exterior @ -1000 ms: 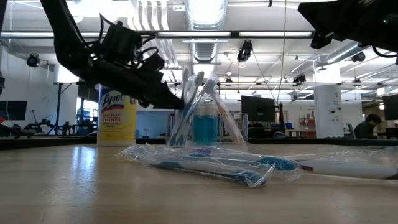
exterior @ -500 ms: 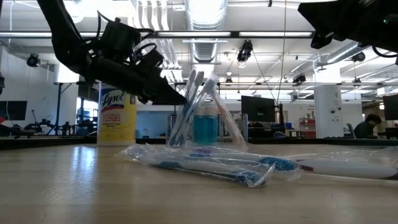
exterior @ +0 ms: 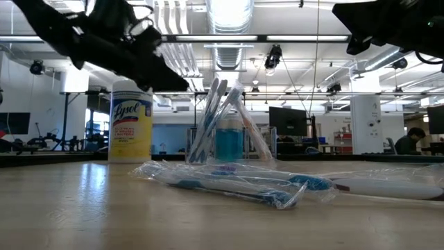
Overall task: Pick & Place toothbrushing station
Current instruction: Put the purple toothbrush into the right section of the transparent organizer
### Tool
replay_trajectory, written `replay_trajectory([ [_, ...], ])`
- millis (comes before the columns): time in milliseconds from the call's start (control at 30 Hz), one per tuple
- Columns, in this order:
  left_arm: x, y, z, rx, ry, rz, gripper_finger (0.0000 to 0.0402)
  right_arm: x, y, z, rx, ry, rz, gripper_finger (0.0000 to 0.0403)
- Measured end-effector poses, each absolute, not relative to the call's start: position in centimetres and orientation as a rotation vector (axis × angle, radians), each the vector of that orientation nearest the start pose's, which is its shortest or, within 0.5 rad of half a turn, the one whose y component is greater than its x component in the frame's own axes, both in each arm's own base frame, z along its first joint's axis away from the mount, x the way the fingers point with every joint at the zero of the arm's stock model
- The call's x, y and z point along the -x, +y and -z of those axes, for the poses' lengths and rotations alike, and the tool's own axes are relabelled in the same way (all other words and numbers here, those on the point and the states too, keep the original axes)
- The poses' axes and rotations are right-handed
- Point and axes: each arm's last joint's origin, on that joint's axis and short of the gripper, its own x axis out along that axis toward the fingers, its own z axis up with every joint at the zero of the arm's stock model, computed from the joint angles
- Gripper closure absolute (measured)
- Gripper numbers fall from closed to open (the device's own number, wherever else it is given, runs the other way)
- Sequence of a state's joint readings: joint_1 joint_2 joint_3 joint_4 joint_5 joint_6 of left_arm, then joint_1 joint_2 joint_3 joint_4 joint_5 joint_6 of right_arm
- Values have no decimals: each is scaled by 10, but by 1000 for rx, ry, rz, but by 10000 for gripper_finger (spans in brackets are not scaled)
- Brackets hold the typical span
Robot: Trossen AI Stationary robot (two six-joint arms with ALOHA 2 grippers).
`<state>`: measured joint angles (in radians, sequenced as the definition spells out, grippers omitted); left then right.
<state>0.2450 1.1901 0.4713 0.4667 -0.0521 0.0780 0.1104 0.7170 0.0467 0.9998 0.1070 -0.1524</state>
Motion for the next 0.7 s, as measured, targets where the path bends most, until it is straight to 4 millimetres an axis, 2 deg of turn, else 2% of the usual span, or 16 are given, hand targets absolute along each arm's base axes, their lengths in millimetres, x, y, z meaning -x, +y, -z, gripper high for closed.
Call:
replay_trajectory([
  [67,-222,56,-214,-58,226,-284,169,-141,13,-203,114,-327,21,394],
  [133,-212,54,-219,-62,187,-285,201,-141,13,-203,112,-327,21,394],
  [300,-188,48,-226,-65,92,-290,346,-141,13,-203,112,-328,21,394],
  [367,-179,45,-227,-69,61,-292,386,-141,13,-203,112,-328,21,394],
  [700,-144,38,-224,-124,-1,-315,397,-141,13,-203,111,-327,21,394],
])
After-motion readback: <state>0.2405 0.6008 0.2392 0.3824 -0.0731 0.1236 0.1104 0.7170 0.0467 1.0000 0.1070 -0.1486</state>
